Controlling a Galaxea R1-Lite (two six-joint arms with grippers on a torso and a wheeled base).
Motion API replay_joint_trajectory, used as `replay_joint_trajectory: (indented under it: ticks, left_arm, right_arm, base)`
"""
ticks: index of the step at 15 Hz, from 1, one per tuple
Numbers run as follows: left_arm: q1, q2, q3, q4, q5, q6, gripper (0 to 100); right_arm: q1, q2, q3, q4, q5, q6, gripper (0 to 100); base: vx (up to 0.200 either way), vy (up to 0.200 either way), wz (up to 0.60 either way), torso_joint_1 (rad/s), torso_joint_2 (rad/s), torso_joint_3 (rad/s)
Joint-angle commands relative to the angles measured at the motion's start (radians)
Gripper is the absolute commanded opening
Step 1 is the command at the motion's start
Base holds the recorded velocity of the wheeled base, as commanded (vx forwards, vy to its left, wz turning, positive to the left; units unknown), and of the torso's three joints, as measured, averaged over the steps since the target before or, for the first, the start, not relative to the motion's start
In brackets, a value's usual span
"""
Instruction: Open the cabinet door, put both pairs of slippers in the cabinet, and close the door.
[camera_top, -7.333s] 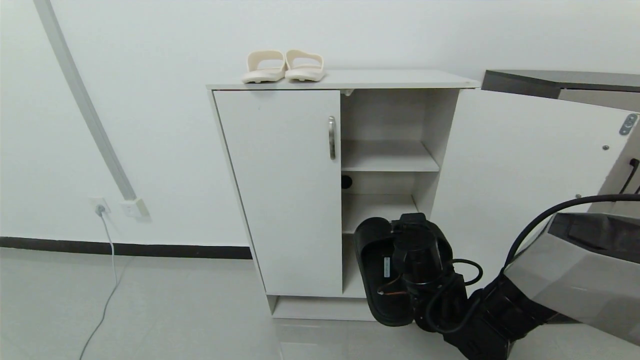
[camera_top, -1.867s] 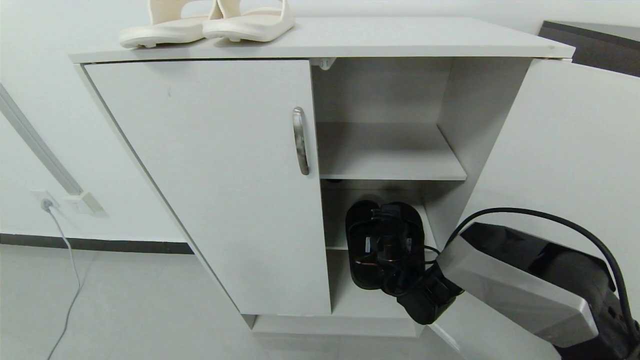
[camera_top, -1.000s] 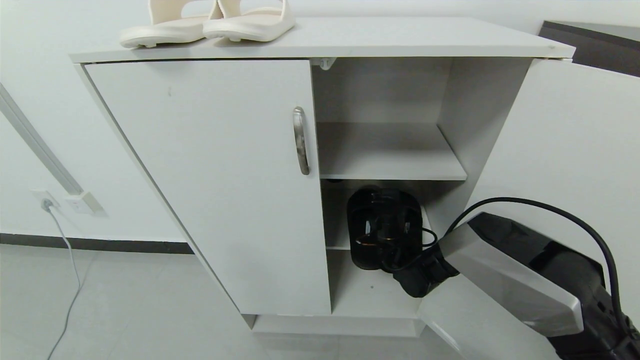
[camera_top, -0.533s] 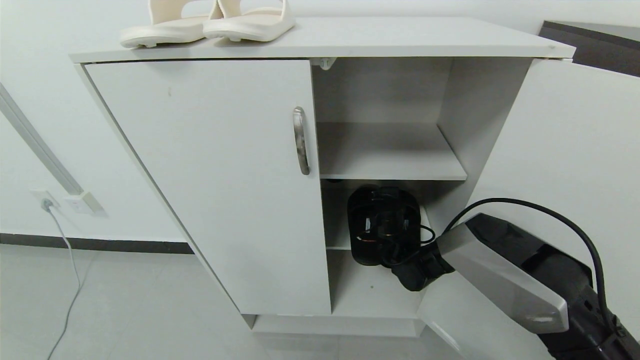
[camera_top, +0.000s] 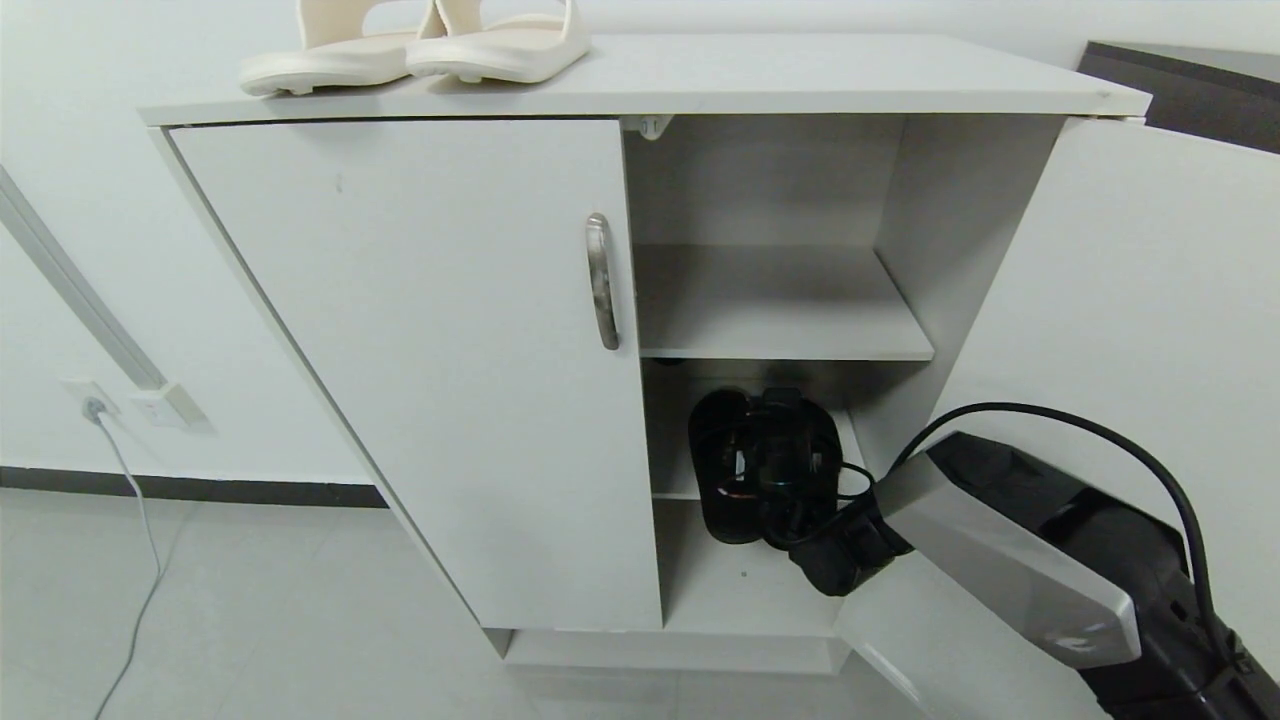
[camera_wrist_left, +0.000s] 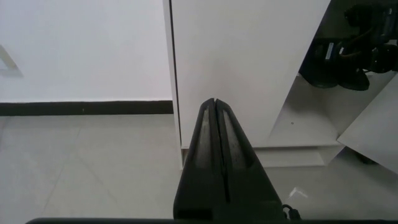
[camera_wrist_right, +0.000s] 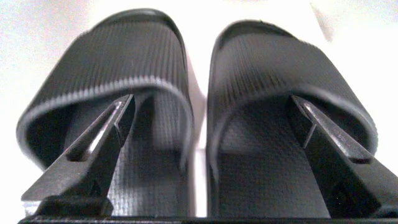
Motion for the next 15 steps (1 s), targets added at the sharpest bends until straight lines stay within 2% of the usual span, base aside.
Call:
replay_joint_trajectory:
  ticks: [1, 8, 12, 15]
  left_arm:
    - [0.000, 0.001, 0.000, 0.000, 0.000, 0.000, 0]
    - [0.000, 0.001, 0.000, 0.000, 0.001, 0.000, 0]
    - [0.000, 0.001, 0.000, 0.000, 0.000, 0.000, 0]
    - [0.000, 0.001, 0.000, 0.000, 0.000, 0.000, 0]
  right_arm:
    - [0.014, -0.066, 0.099, -0.040, -0.001, 0.001, 100]
    - [0.075, -0.255, 0.461, -0.183, -0.001, 0.001, 100]
    - [0.131, -0.366, 0.721, -0.336, -0.001, 0.003, 100]
    - [0.166, -0.410, 0.802, -0.382, -0.001, 0.003, 100]
  base:
    - [0.000, 0.000, 0.00, 0.000, 0.00, 0.000]
    - [0.000, 0.000, 0.00, 0.000, 0.00, 0.000]
    - [0.000, 0.000, 0.00, 0.000, 0.00, 0.000]
    - [0.000, 0.000, 0.00, 0.000, 0.00, 0.000]
